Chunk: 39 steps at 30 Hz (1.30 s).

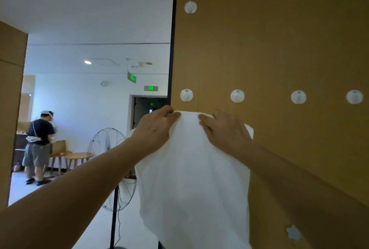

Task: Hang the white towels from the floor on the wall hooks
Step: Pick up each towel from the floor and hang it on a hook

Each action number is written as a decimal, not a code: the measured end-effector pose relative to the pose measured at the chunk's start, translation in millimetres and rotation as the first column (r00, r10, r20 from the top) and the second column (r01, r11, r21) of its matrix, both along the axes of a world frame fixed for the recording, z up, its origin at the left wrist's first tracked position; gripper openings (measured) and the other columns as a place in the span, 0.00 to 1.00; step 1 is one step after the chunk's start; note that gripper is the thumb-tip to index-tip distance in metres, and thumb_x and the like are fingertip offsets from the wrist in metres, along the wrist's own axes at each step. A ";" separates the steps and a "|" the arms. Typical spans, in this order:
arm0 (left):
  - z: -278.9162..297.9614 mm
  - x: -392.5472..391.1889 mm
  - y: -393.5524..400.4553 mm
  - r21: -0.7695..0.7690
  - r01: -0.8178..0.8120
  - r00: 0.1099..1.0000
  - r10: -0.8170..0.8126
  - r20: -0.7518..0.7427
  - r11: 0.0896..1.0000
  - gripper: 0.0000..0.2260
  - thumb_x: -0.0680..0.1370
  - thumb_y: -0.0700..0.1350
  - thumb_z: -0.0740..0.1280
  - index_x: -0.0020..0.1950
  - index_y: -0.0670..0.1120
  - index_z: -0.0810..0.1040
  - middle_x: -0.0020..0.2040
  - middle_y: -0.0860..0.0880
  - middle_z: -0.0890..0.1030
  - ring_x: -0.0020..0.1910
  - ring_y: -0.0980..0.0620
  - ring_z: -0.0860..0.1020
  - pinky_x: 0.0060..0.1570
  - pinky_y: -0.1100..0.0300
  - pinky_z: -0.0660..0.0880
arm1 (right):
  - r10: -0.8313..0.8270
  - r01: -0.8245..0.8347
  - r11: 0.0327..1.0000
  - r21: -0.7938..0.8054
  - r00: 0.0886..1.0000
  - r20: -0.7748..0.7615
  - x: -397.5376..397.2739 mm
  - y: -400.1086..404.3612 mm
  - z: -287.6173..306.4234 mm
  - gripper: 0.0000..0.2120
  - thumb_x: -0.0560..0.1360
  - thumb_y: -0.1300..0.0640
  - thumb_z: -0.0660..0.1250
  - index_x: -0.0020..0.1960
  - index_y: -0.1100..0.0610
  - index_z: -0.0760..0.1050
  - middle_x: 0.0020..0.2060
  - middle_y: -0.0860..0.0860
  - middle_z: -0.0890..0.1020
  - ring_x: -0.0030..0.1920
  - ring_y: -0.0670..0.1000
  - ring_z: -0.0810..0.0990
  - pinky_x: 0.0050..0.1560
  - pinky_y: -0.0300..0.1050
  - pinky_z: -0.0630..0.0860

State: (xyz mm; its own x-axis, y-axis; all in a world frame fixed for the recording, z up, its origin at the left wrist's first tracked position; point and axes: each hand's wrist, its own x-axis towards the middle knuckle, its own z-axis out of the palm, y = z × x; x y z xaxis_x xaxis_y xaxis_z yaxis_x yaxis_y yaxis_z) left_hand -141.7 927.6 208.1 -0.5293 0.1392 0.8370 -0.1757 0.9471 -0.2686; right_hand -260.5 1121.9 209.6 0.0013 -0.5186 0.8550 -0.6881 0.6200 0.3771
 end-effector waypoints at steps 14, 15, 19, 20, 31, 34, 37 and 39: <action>83.5 -125.0 -82.5 0.008 0.026 0.984 -0.025 -0.179 1.000 0.22 0.78 0.41 0.62 0.72 0.46 0.67 0.63 0.44 0.70 0.59 0.44 0.71 0.53 0.48 0.76 | -0.070 0.084 0.982 -0.169 0.994 0.085 -103.8 -106.8 101.9 0.14 0.79 0.50 0.56 0.56 0.49 0.79 0.43 0.53 0.81 0.43 0.57 0.80 0.38 0.45 0.66; 82.6 -132.0 -84.9 0.008 0.030 0.985 -0.028 -0.169 1.000 0.20 0.78 0.41 0.62 0.71 0.46 0.69 0.62 0.44 0.70 0.59 0.44 0.71 0.53 0.49 0.75 | -0.067 0.088 0.983 -0.164 0.990 0.127 -106.3 -109.6 102.3 0.14 0.79 0.51 0.56 0.53 0.49 0.80 0.43 0.51 0.82 0.43 0.56 0.80 0.38 0.45 0.68; 65.2 -159.0 -84.2 0.095 0.152 0.969 -0.130 -0.208 0.984 0.14 0.79 0.41 0.61 0.64 0.43 0.75 0.58 0.45 0.74 0.55 0.46 0.72 0.52 0.54 0.73 | 0.089 -0.012 0.964 -0.266 0.955 0.282 -110.9 -107.1 91.2 0.12 0.77 0.52 0.58 0.51 0.50 0.80 0.42 0.47 0.84 0.44 0.54 0.80 0.46 0.49 0.77; 61.5 -162.8 -82.2 0.134 0.185 0.961 -0.150 -0.234 0.974 0.13 0.79 0.41 0.60 0.62 0.42 0.76 0.56 0.45 0.74 0.53 0.47 0.72 0.51 0.54 0.73 | 0.109 -0.022 0.960 -0.280 0.947 0.301 -111.6 -105.5 88.4 0.12 0.77 0.52 0.58 0.48 0.51 0.80 0.38 0.47 0.83 0.42 0.53 0.80 0.44 0.48 0.77; 51.9 -169.3 -53.7 0.525 0.332 0.939 -0.221 -0.263 0.784 0.14 0.74 0.43 0.59 0.53 0.42 0.81 0.56 0.45 0.74 0.56 0.44 0.72 0.56 0.56 0.68 | 0.377 -0.175 0.895 -0.411 0.790 0.483 -105.7 -115.0 63.0 0.16 0.80 0.46 0.57 0.48 0.53 0.81 0.39 0.49 0.83 0.40 0.50 0.80 0.42 0.48 0.78; 34.4 -165.8 -49.2 0.557 0.255 0.960 -0.139 -0.242 0.791 0.19 0.72 0.51 0.54 0.49 0.44 0.81 0.59 0.48 0.70 0.59 0.45 0.67 0.59 0.55 0.63 | 0.375 -0.191 0.899 -0.393 0.799 0.469 -102.6 -112.7 45.8 0.15 0.81 0.46 0.59 0.46 0.53 0.79 0.41 0.48 0.78 0.41 0.47 0.75 0.40 0.44 0.72; 12.3 -167.5 -46.6 0.484 0.246 0.954 -0.121 -0.275 0.840 0.17 0.78 0.50 0.55 0.47 0.44 0.81 0.52 0.48 0.73 0.53 0.47 0.67 0.53 0.55 0.64 | 0.113 0.008 0.944 -0.329 0.932 0.345 -97.8 -114.4 24.8 0.10 0.80 0.48 0.61 0.53 0.50 0.78 0.53 0.49 0.72 0.54 0.51 0.69 0.56 0.45 0.67; -3.0 -169.1 -45.9 0.489 0.382 0.918 -0.261 -0.299 0.784 0.13 0.82 0.46 0.57 0.47 0.44 0.79 0.44 0.49 0.76 0.45 0.52 0.71 0.45 0.61 0.65 | 0.245 -0.086 0.929 -0.359 0.871 0.426 -94.7 -116.2 14.4 0.10 0.80 0.53 0.62 0.53 0.58 0.78 0.47 0.49 0.73 0.48 0.48 0.71 0.51 0.37 0.68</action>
State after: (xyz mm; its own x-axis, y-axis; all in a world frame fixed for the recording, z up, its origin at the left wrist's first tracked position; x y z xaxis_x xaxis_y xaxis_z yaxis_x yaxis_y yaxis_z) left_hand -310.8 881.8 205.1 -0.3433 -0.2240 0.9121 0.1714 0.9399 0.2953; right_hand -355.2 1005.7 224.0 -0.3679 -0.2451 0.8970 -0.8348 0.5119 -0.2026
